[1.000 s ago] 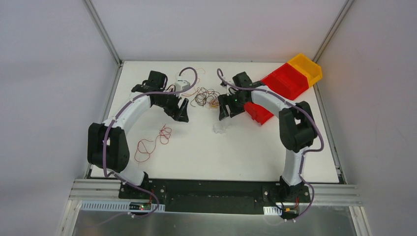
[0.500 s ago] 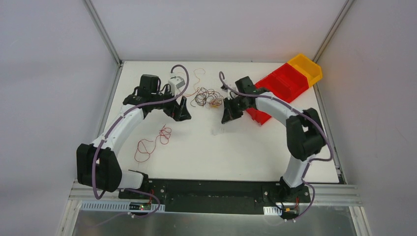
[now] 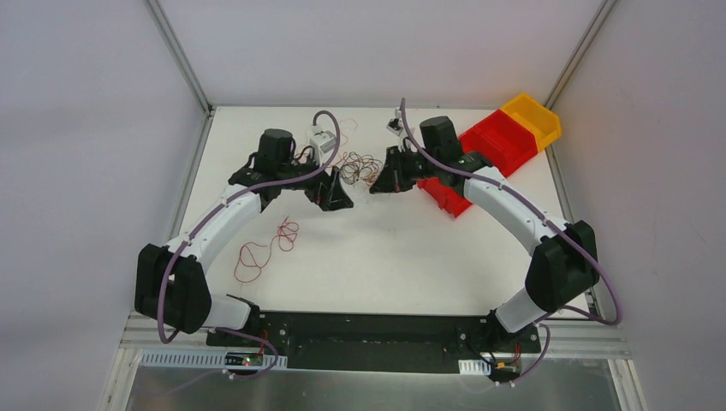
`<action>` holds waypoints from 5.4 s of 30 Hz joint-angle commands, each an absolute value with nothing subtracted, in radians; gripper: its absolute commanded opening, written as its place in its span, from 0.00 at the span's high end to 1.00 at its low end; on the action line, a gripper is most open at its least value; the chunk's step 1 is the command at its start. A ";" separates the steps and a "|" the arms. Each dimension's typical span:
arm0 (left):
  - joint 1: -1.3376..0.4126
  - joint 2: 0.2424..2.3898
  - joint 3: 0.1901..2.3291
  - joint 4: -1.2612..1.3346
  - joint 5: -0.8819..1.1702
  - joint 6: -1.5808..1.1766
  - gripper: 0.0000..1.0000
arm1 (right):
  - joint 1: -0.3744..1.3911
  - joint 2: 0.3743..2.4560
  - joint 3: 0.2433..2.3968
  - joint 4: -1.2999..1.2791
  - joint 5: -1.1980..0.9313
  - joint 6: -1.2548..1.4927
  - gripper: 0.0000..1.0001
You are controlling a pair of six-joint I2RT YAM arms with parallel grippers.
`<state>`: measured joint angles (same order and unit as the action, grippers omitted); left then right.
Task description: Untangle the cables
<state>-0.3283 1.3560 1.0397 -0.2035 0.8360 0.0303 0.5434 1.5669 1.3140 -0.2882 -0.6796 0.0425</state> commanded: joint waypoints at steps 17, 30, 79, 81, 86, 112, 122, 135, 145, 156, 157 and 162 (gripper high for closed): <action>-0.261 1.212 1.007 -0.174 0.910 -0.081 1.00 | 0.340 1.389 1.354 -0.417 -0.352 -0.041 1.00; -0.313 1.388 1.280 -0.189 0.805 -0.146 0.16 | 0.069 1.426 1.610 -0.352 -0.323 -0.005 1.00; -0.169 1.798 1.648 -0.540 0.594 -0.021 0.01 | -0.359 2.395 2.373 -0.053 -0.239 -0.130 1.00; -0.168 1.811 1.665 -0.557 0.594 -0.015 0.01 | -0.358 2.385 2.343 -0.083 -0.263 -0.134 0.78; -0.140 1.843 1.714 -0.668 0.622 0.037 0.01 | -0.358 2.324 2.329 -0.208 -0.363 -0.122 0.25; -0.185 1.560 1.049 -0.785 0.338 0.823 0.03 | 0.071 1.662 1.600 -0.565 -0.714 -0.164 0.02; -0.309 1.691 1.064 -0.641 0.200 0.742 0.61 | 0.021 1.513 1.520 -0.542 -0.682 -0.164 0.03; -0.376 1.543 1.415 -0.645 0.859 0.378 1.00 | 0.026 1.379 1.407 -0.414 -0.839 -0.040 0.01; -0.419 1.542 1.601 -0.509 1.018 0.148 1.00 | 0.328 1.341 1.338 -0.205 -0.870 0.062 0.01; -0.477 1.508 1.591 -0.339 1.022 0.009 1.00 | 0.410 1.435 1.358 0.112 -0.845 0.426 0.09; -0.479 1.507 1.592 -0.334 1.021 0.005 1.00 | 0.415 1.435 1.355 0.127 -0.844 0.434 0.10; -0.505 1.497 1.591 -0.306 1.022 0.003 1.00 | 0.443 1.448 1.344 0.127 -0.832 0.440 0.19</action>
